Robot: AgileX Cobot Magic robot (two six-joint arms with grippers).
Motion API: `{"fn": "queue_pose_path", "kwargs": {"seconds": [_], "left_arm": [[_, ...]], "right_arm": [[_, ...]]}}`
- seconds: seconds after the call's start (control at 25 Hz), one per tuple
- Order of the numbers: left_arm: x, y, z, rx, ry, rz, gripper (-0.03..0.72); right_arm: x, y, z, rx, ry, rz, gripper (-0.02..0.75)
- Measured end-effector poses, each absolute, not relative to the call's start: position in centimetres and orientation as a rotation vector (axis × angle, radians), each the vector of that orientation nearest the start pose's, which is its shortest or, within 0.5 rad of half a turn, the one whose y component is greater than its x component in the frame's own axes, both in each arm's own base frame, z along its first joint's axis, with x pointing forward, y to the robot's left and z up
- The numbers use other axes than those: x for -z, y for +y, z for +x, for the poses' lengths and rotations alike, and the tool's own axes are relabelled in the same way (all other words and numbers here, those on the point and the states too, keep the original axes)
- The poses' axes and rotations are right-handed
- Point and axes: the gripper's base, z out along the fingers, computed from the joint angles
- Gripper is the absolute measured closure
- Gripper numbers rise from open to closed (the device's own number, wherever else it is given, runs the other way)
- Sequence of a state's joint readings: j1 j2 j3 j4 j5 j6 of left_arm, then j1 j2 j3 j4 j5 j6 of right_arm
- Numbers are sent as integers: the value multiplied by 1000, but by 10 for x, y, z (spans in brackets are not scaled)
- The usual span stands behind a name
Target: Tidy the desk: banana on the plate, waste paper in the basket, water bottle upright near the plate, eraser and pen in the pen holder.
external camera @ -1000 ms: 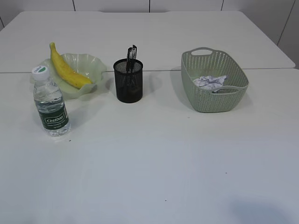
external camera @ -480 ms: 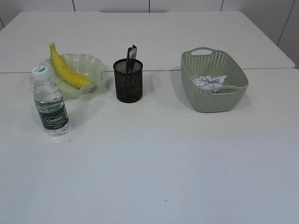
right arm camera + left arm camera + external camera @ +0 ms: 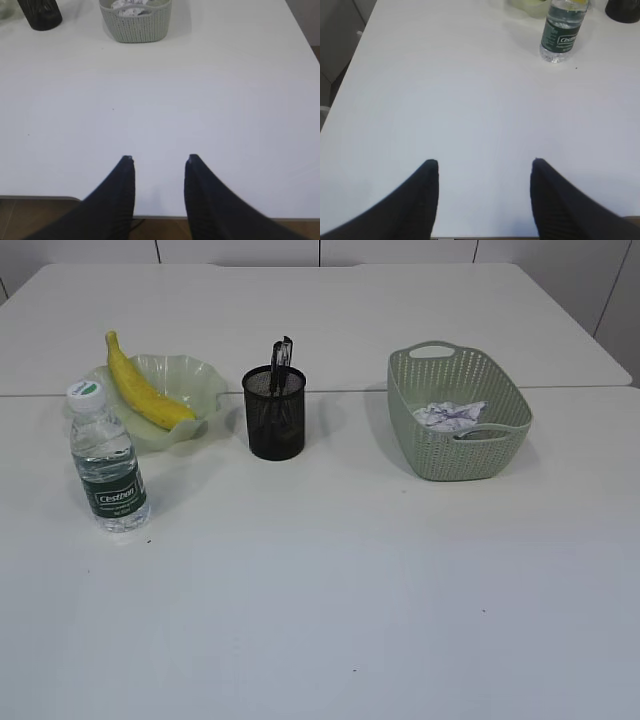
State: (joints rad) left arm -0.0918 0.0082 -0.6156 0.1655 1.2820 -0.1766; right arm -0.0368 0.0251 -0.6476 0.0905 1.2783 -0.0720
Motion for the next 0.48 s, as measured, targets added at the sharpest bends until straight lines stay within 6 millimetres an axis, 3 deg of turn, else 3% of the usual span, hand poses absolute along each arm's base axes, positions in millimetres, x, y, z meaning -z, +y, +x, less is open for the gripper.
{"fn": "queue_pose_path", "kwargs": {"seconds": [0.24, 0.48], "left_arm": [[-283, 16, -20, -46, 2153, -123, 193], [-284, 10, -11, 33, 2072, -98, 109]], "right_arm": [[-279, 8, -19, -46, 2217, -61, 409], [-272, 8, -14, -41, 2217, -57, 399]]}}
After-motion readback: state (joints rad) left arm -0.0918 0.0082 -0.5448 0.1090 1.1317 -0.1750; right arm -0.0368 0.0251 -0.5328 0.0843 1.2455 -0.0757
